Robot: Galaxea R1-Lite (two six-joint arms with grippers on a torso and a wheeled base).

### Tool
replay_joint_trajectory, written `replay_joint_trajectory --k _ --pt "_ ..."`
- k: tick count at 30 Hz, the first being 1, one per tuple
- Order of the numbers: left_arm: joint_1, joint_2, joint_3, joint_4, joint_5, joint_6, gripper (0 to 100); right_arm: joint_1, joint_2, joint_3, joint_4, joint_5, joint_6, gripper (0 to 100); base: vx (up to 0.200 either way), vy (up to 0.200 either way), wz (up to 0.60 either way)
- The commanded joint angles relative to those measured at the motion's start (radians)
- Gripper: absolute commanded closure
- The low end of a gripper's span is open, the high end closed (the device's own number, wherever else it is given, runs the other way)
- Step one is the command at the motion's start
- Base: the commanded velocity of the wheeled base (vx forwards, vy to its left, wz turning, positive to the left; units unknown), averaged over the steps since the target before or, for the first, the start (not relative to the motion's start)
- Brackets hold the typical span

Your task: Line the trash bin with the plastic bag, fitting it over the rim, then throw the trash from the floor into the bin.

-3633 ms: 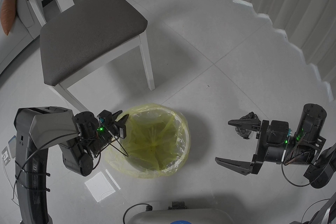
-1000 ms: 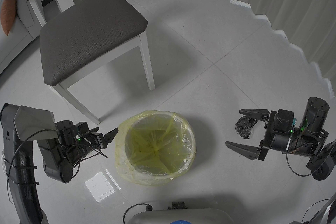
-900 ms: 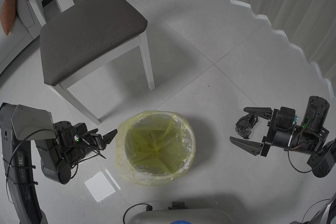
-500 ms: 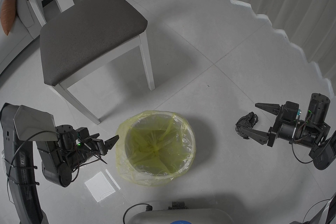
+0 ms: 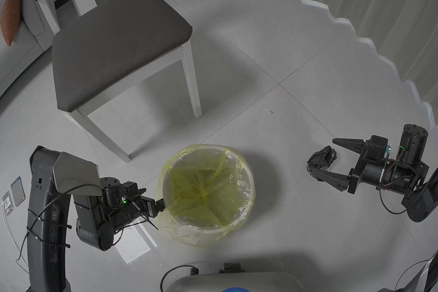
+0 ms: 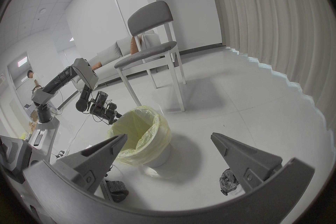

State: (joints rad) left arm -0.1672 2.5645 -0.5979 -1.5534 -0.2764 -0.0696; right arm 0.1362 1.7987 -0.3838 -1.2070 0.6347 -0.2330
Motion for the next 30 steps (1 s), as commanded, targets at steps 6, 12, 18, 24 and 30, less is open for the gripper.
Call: replay_joint_trajectory --k 6,12,18,24,30 --pt "0.043 -0.047 0.023 -0.017 0.002 -0.009 0 -0.006 0.008 0.0 -0.002 0.0 -0.002 0 0.0 0.0 0.0" --pt "0.112 -0.158 0.099 -0.017 -0.037 -0.044 0 -0.015 0.027 -0.012 -0.003 0.0 0.0 0 0.0 0.0 0.0" --pt "0.143 -0.187 0.165 -0.017 -0.052 -0.045 0 -0.055 0.074 -0.03 -0.005 0.0 0.0 0 0.0 0.0 0.0" --pt "0.137 -0.237 0.174 -0.017 -0.055 -0.068 0 -0.107 0.148 -0.07 -0.003 0.0 0.0 0 0.0 0.0 0.0" --pt "0.094 -0.31 0.187 -0.017 -0.064 -0.113 0 -0.142 0.277 -0.167 0.003 -0.001 -0.003 0 0.0 0.0 0.0"
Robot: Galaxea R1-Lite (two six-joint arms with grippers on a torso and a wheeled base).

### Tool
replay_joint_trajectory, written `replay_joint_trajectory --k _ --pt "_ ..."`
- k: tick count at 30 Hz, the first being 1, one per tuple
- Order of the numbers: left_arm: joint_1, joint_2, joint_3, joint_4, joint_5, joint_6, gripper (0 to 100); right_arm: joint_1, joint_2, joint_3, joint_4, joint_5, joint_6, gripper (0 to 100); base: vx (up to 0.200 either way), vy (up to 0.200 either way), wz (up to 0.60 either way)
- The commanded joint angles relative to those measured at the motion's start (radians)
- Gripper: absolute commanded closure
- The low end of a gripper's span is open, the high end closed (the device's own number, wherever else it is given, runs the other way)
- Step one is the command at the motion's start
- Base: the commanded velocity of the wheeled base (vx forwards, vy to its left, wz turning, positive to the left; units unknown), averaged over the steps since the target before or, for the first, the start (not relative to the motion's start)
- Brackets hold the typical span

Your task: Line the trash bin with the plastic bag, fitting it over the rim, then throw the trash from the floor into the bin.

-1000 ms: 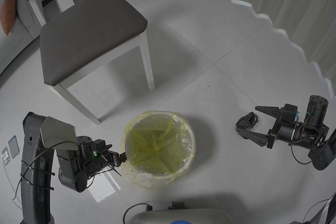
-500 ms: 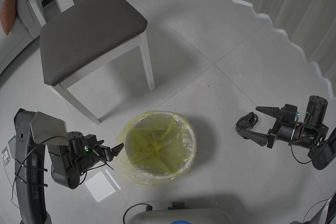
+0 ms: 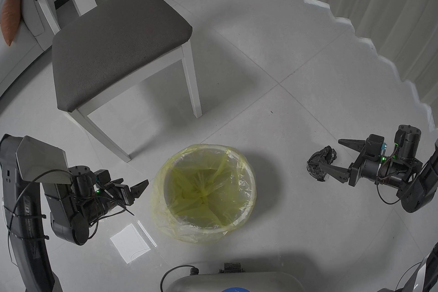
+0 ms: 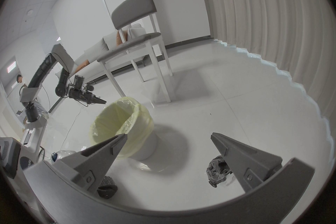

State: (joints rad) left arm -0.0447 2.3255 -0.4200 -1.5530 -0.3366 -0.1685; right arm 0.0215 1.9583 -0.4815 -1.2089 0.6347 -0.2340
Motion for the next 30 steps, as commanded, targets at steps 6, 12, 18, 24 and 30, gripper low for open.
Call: replay_joint_trajectory --k 6,12,18,24,30 --pt "-0.064 -0.14 0.035 -0.018 -0.004 -0.014 0 -0.078 0.249 -0.189 0.065 -0.006 -0.041 0 0.0 0.0 0.0" --pt "-0.092 -0.189 0.035 -0.018 -0.002 -0.014 0 -0.141 0.291 -0.364 0.318 -0.016 -0.128 0 0.0 0.0 0.0" --pt "-0.113 -0.195 0.035 -0.018 0.001 -0.012 0 -0.152 0.323 -0.456 0.401 -0.016 -0.146 0 0.0 0.0 0.0" --pt "-0.123 -0.216 0.04 -0.018 0.005 -0.011 0 -0.155 0.396 -0.589 0.48 -0.016 -0.156 0 0.0 0.0 0.0" --pt "-0.132 -0.25 0.046 -0.018 0.018 -0.009 0 -0.161 0.467 -0.721 0.588 -0.036 -0.214 0 0.0 0.0 0.0"
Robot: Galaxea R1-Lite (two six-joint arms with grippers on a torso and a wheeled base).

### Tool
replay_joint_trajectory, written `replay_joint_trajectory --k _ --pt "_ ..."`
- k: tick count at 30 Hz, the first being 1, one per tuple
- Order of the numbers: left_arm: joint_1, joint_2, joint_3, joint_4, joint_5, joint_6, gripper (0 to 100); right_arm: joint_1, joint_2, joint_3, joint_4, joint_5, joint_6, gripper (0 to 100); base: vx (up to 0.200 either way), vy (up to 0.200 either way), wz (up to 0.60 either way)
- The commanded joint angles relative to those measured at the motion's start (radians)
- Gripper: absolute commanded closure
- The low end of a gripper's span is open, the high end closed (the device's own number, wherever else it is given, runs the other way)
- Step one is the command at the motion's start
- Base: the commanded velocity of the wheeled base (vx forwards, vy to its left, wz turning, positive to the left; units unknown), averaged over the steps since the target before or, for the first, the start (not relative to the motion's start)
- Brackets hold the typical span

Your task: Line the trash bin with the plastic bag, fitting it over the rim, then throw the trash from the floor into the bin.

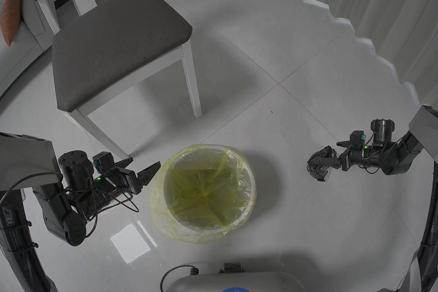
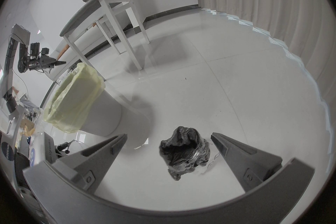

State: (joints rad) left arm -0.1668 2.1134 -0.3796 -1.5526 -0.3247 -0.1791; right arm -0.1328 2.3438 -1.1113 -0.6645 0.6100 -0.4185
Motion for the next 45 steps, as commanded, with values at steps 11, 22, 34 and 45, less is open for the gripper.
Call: replay_joint_trajectory --k 11,22,34,45 --pt "-0.014 -0.041 0.022 -0.018 0.012 0.0 0 -0.002 0.206 -0.259 0.12 -0.013 -0.034 0 0.0 0.0 0.0" --pt "-0.028 -0.016 0.019 -0.018 0.012 0.0 0 -0.01 0.233 -0.251 0.118 -0.012 -0.091 100 0.0 0.0 0.0" --pt "-0.042 -0.009 0.019 -0.018 0.018 0.001 0 0.056 -0.205 -0.01 0.082 0.02 -0.144 100 0.0 0.0 0.0" --pt "-0.031 0.014 0.031 -0.018 0.041 0.001 0 0.417 -0.633 0.087 0.071 0.017 -0.071 100 0.0 0.0 0.0"
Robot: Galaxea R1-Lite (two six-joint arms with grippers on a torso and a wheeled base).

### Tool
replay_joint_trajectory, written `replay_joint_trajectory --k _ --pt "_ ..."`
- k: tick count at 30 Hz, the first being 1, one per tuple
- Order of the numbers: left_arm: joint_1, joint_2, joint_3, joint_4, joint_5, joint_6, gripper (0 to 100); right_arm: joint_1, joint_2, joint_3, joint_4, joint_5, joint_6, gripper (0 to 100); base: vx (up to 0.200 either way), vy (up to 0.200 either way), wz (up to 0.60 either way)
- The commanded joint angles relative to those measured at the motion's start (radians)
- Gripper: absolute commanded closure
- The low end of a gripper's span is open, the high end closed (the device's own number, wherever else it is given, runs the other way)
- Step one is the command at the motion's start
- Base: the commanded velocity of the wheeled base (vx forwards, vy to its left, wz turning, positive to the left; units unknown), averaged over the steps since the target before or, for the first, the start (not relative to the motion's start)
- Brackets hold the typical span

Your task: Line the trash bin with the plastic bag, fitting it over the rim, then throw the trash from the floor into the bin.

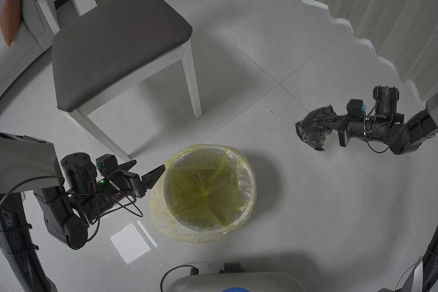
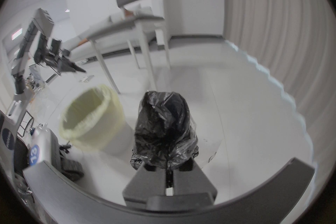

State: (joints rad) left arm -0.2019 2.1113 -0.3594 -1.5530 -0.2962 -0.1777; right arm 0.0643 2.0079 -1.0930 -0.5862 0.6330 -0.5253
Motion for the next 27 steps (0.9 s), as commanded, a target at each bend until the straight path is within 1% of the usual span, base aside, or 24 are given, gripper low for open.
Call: replay_joint_trajectory --k 1,2,4,8,12,18,21,27 --pt "0.004 0.016 0.011 -0.018 0.012 0.0 0 0.22 -0.297 0.068 -0.007 -0.006 0.036 100 0.0 0.0 0.0" --pt "0.004 0.016 0.013 -0.018 0.012 0.0 0 0.278 -0.331 0.079 -0.007 -0.026 0.038 100 0.0 0.0 0.0" --pt "0.004 0.019 0.016 -0.018 0.017 0.0 0 0.353 -0.36 0.096 -0.009 -0.056 0.042 100 0.0 0.0 0.0" --pt "0.006 0.033 0.02 -0.018 0.034 0.0 0 0.407 -0.388 0.13 -0.007 -0.056 0.045 100 0.0 0.0 0.0" --pt "0.012 0.033 0.023 -0.018 0.038 0.0 0 0.47 -0.393 0.194 -0.009 -0.056 0.067 100 0.0 0.0 0.0" --pt "0.01 -0.011 0.04 -0.018 0.038 0.001 0 0.513 -0.331 0.226 -0.009 -0.056 0.068 100 0.0 0.0 0.0" --pt "0.001 -0.033 0.043 -0.018 0.038 0.001 0 0.536 -0.244 0.225 -0.015 -0.056 0.07 100 0.0 0.0 0.0" --pt "-0.017 -0.056 0.045 -0.018 0.037 0.003 0 0.534 -0.07 0.183 -0.052 -0.053 0.077 100 0.0 0.0 0.0"
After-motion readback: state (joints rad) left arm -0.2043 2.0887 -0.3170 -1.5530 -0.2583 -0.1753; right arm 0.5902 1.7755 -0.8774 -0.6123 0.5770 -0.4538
